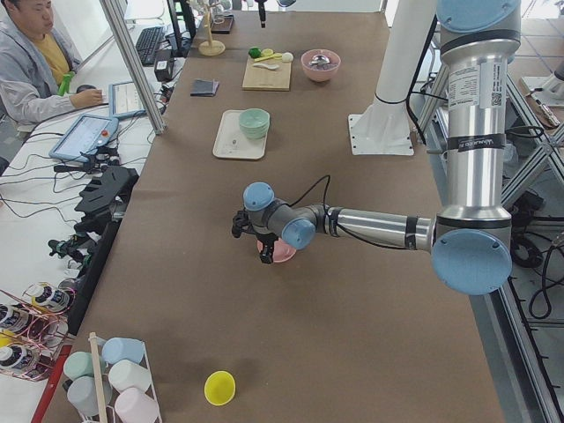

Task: Stack pink bowl on green and place spoon
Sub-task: 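Lower the left gripper onto the rim of the pink bowl and grasp it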

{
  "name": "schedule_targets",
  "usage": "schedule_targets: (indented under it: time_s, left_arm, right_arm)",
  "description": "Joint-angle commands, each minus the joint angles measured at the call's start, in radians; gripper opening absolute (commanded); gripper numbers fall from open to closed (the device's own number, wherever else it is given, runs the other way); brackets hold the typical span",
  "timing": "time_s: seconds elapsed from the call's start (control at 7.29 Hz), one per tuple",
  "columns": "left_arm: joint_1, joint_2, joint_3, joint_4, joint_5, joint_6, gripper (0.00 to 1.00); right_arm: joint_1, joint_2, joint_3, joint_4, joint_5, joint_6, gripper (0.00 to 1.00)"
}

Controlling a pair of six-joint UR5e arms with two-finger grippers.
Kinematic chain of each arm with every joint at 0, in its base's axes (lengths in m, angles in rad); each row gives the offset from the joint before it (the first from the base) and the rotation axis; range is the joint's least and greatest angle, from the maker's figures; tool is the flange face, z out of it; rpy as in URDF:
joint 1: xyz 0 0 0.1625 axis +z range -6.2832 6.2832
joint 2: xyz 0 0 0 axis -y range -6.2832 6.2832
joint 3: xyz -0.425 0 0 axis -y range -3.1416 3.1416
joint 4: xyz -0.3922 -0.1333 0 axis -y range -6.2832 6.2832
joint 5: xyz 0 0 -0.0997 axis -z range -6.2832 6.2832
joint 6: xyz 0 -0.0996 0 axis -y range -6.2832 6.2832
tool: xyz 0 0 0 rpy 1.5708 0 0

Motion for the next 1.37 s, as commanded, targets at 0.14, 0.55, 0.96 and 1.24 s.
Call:
schedule_targets:
  time_s: [0.14,0.55,0.96,1.24]
  left_arm:
    - [-0.002,0.038,-0.01,-0.001,0.003,0.019,0.81]
    - [0.004,0.024,0.002,0.009,0.001,0.006,0.0]
    - [0.006,-0.02,0.004,0.05,-0.008,0.006,0.0]
    - [0.006,-0.173,-0.109,0.309,-0.066,-0.008,0.0]
  right_arm:
    - [0.0,-0.001,0.0,0.0,0.0,0.002,1.0]
    - [-0.001,-0.005,0.0,0.0,0.002,0.002,1.0]
    - [-0.001,-0.004,0.002,0.0,0.002,0.003,1.0]
    - [-0.042,0.024,0.002,0.012,0.0,0.072,1.0]
